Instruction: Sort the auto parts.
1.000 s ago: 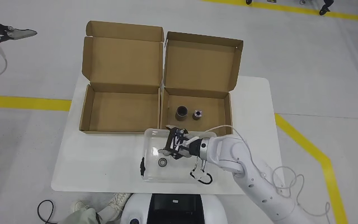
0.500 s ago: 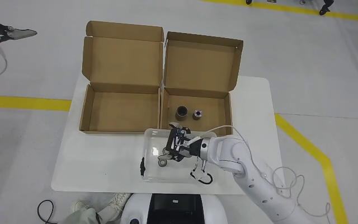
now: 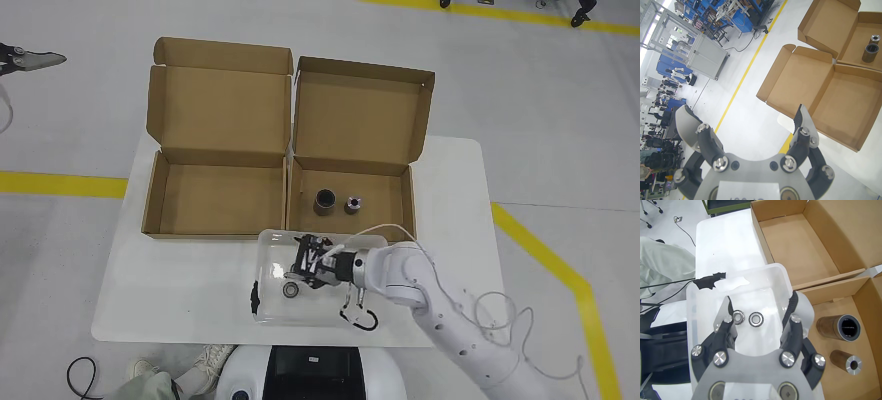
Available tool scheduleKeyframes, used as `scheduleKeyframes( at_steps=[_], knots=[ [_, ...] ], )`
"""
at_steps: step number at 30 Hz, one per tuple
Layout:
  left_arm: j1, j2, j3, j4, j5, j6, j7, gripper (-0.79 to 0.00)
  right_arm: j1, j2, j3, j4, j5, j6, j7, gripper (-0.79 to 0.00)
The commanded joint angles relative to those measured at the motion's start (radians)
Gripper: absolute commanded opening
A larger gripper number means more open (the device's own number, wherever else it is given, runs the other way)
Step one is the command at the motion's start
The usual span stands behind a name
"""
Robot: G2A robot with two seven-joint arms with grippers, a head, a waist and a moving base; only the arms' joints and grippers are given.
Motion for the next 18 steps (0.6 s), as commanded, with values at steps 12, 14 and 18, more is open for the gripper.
scheduleKeyframes(
  at_steps=[12,14,18],
  knots=[
    [0.0,0.0,0.0,0.0,0.0,0.0,0.0,0.0,0.023,-0.026,-0.1,0.111,-0.127,0.069,-0.007,-0.409],
    [0.0,0.0,0.0,0.0,0.0,0.0,0.0,0.0,0.03,-0.031,-0.11,0.121,-0.13,0.075,-0.009,-0.409],
    [0.0,0.0,0.0,0.0,0.0,0.0,0.0,0.0,0.039,-0.038,-0.123,0.138,-0.136,0.084,-0.003,-0.406]
  ],
)
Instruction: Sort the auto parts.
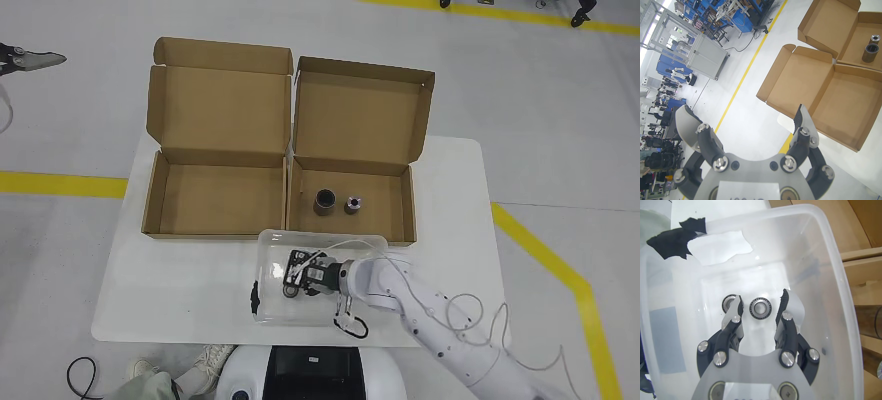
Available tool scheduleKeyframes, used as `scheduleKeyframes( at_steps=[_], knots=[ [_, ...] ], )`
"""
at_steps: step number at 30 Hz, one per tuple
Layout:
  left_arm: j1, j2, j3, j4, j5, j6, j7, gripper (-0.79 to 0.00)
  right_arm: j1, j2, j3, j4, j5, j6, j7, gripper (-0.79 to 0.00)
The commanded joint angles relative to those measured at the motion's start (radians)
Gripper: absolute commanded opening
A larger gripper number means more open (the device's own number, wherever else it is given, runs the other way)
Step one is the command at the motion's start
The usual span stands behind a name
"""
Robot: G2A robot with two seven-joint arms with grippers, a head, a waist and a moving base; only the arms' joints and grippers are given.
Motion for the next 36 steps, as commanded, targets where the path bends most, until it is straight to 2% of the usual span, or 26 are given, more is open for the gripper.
scheduleKeyframes(
  at_steps=[1,7,23,36],
  knots=[
    [0.0,0.0,0.0,0.0,0.0,0.0,0.0,0.0,0.004,-0.003,-0.006,0.008,-0.004,0.001,0.007,-0.406],
    [0.0,0.0,0.0,0.0,0.0,0.0,0.0,0.0,0.01,-0.007,-0.009,0.017,-0.005,-0.003,0.008,-0.403],
    [0.0,0.0,0.0,0.0,0.0,0.0,0.0,0.0,-0.052,0.023,0.058,-0.036,-0.008,-0.031,0.085,-0.394],
    [0.0,0.0,0.0,0.0,0.0,0.0,0.0,0.0,-0.023,0.014,0.046,0.039,-0.006,-0.037,0.048,-0.394]
  ],
)
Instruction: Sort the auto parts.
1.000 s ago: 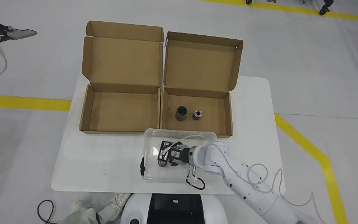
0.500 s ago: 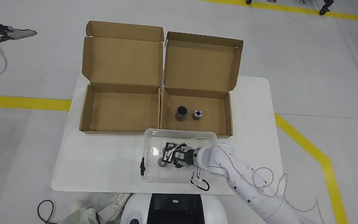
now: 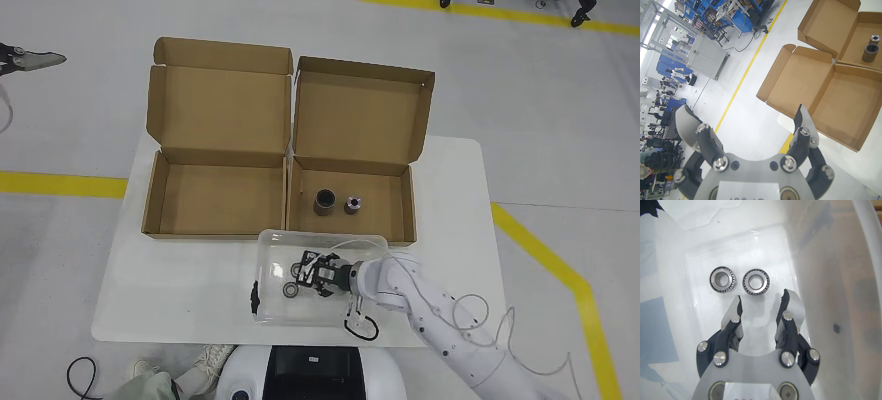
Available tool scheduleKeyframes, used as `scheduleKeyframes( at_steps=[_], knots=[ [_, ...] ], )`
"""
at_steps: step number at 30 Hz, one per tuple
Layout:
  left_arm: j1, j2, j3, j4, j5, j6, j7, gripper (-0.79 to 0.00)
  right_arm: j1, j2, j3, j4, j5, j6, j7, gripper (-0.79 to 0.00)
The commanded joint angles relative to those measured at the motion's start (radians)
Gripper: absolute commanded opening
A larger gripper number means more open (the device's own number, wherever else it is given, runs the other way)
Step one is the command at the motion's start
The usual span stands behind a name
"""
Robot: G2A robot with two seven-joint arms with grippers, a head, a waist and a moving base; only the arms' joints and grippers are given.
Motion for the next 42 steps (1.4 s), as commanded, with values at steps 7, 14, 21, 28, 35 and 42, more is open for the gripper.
scheduleKeyframes(
  at_steps=[7,14,21,28,35,42],
  knots=[
    [0.0,0.0,0.0,0.0,0.0,0.0,0.0,0.0,0.026,-0.013,-0.027,0.034,-0.002,-0.007,-0.03,-0.351],
    [0.0,0.0,0.0,0.0,0.0,0.0,0.0,0.0,0.062,-0.033,-0.062,0.07,0.005,-0.007,-0.044,-0.354],
    [0.0,0.0,0.0,0.0,0.0,0.0,0.0,0.0,0.091,-0.051,-0.087,0.112,0.013,-0.006,-0.066,-0.388],
    [0.0,0.0,0.0,0.0,0.0,0.0,0.0,0.0,0.104,-0.063,-0.103,0.138,0.014,-0.003,-0.079,-0.437],
    [0.0,0.0,0.0,0.0,0.0,0.0,0.0,0.0,0.102,-0.07,-0.11,0.135,0.018,0.013,-0.047,-0.462],
    [0.0,0.0,0.0,0.0,0.0,0.0,0.0,0.0,0.09,-0.069,-0.103,0.115,0.013,0.026,-0.022,-0.785]
  ],
)
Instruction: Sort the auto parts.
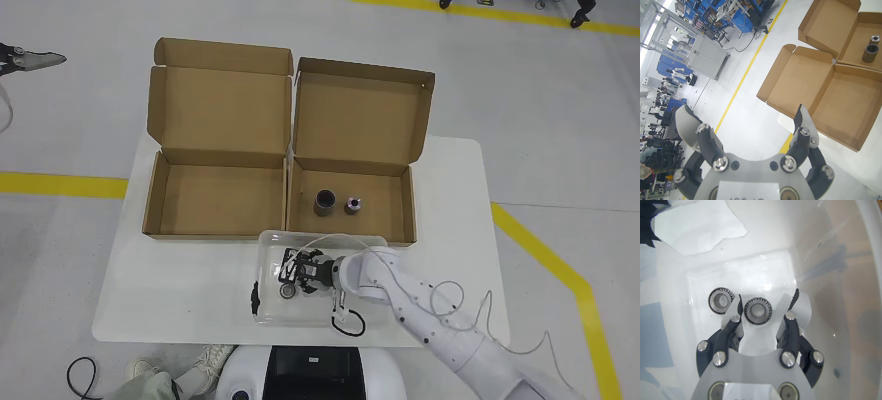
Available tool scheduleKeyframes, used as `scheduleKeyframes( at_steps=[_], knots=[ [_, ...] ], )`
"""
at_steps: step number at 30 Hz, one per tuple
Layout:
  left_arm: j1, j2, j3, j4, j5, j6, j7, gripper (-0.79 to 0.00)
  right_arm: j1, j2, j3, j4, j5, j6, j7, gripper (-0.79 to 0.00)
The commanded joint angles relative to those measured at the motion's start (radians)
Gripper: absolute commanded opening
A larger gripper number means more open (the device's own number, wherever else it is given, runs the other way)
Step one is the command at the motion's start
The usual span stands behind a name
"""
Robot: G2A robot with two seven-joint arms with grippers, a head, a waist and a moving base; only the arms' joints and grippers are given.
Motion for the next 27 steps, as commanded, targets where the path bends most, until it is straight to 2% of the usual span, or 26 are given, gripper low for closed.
scheduleKeyframes(
  at_steps=[1,15,27],
  knots=[
    [0.0,0.0,0.0,0.0,0.0,0.0,0.0,0.0,-0.002,0.001,0.002,-0.007,-0.004,0.001,0.004,-0.785],
    [0.0,0.0,0.0,0.0,0.0,0.0,0.0,0.0,-0.061,0.023,0.04,-0.124,-0.099,0.031,-0.02,-0.785],
    [0.0,0.0,0.0,0.0,0.0,0.0,0.0,0.0,-0.14,0.06,0.124,-0.231,-0.157,0.004,-0.172,-0.785]
  ],
)
